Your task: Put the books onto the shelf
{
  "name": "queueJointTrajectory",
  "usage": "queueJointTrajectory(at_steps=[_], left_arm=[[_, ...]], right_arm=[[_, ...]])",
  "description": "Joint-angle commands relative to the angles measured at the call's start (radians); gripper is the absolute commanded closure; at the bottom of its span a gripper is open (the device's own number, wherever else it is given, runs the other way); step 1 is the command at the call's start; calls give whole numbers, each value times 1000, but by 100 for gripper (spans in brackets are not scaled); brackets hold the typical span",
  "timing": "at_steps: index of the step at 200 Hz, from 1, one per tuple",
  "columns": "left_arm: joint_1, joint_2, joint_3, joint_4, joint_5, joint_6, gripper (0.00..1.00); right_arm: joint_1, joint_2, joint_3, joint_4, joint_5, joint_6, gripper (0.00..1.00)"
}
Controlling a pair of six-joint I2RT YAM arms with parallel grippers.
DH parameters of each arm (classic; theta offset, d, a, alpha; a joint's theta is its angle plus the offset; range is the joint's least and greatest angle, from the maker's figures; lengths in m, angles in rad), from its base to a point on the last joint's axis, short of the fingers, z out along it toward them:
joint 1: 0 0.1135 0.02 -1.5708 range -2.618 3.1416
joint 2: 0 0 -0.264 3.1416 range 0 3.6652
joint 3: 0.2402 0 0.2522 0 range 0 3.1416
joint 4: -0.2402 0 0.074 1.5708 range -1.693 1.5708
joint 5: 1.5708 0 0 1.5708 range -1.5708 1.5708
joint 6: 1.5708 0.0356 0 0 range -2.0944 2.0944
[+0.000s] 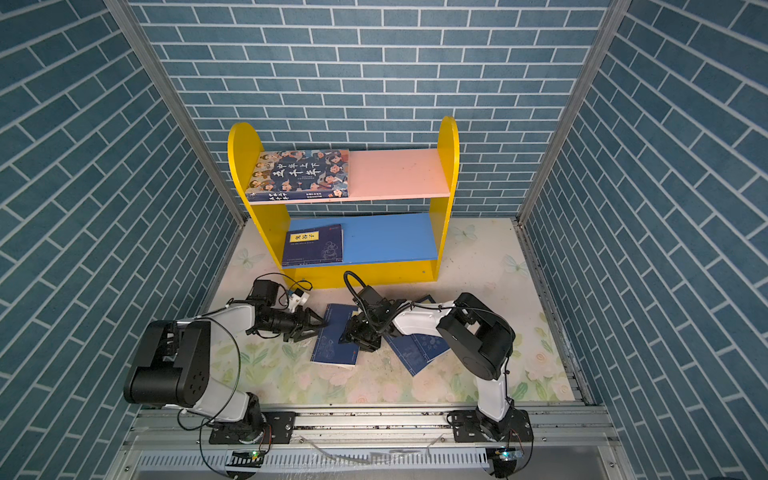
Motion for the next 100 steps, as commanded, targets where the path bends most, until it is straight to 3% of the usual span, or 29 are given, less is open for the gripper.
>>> queueJointTrajectory(at_steps=[1,41,100], left_arm=[[-16,-15,15,-92,144,12,49],[-16,7,12,-74,223,-3,51],[-16,-3,14,-66,250,-8,53]], right_arm=[[7,117,-74,-160,117,12,43],[5,118,-73,-137,108,13,43],[-5,88,-99,-83,91,11,43]])
